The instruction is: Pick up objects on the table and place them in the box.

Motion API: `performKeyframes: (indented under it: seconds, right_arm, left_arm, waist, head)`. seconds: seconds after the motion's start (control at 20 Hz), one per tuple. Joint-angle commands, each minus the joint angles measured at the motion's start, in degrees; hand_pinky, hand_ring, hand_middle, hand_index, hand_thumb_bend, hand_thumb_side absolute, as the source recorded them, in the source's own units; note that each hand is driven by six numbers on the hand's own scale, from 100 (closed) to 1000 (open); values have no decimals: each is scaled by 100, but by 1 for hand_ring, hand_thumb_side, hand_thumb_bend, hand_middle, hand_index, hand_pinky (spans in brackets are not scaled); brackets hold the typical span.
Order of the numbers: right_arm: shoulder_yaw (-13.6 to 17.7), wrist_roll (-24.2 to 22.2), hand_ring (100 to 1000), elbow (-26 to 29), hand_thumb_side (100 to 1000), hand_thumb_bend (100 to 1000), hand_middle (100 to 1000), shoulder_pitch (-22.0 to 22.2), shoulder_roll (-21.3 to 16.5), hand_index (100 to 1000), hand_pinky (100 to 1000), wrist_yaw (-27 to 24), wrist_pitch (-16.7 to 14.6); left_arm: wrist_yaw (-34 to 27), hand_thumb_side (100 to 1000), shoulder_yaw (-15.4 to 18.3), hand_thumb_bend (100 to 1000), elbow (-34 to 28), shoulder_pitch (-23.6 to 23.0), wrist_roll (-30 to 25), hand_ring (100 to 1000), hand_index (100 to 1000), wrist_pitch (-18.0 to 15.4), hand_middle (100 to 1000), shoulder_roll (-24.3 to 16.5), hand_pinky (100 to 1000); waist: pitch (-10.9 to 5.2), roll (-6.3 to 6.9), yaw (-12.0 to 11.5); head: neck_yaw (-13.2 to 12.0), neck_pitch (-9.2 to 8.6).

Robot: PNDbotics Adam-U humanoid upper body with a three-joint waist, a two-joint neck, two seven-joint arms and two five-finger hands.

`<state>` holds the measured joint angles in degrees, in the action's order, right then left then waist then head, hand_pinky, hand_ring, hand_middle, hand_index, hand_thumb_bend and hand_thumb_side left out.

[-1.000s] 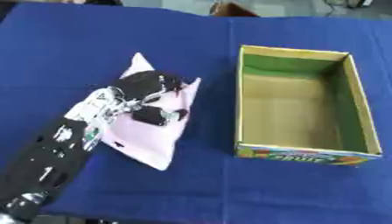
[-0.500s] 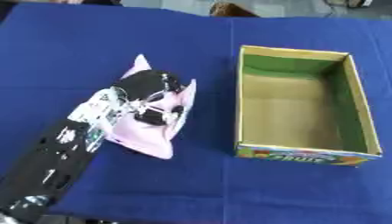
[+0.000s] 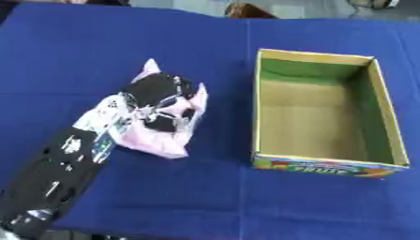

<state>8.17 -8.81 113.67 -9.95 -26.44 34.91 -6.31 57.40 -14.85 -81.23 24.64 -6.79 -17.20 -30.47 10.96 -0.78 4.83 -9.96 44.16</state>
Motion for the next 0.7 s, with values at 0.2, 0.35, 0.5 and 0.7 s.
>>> performKeyframes:
  seconds: [0.2, 0.35, 0.5, 0.7]
  right_arm:
    - [36, 20, 599, 93, 810, 100, 685, -77, -70, 832, 642, -12, -7]
    - [34, 19, 599, 93, 810, 100, 685, -76, -71, 832, 642, -13, -5]
    - [35, 20, 599, 93, 811, 100, 685, -74, -70, 832, 642, -13, -4]
    - [36, 21, 599, 93, 811, 100, 685, -72, -70, 832, 641, -11, -2]
  left_arm:
    - [-196, 348, -14, 223, 79, -29, 730, 100, 100, -95, 100, -61, 100]
    - [-386, 206, -39, 100, 161, -29, 856, 100, 100, -169, 100, -71, 100]
    - [-458, 115, -34, 100, 165, -10, 754, 100, 100, -185, 100, -91, 100]
    - [-520, 113, -5, 100, 117, 13, 662, 100, 100, -154, 100, -112, 100]
  waist:
    - [-62, -21, -10]
    - [-63, -19, -8]
    - [-66, -16, -10]
    - [-69, -9, -13]
  head:
    - [-31, -5]
    - [-34, -5]
    - [-32, -5]
    - [-31, -5]
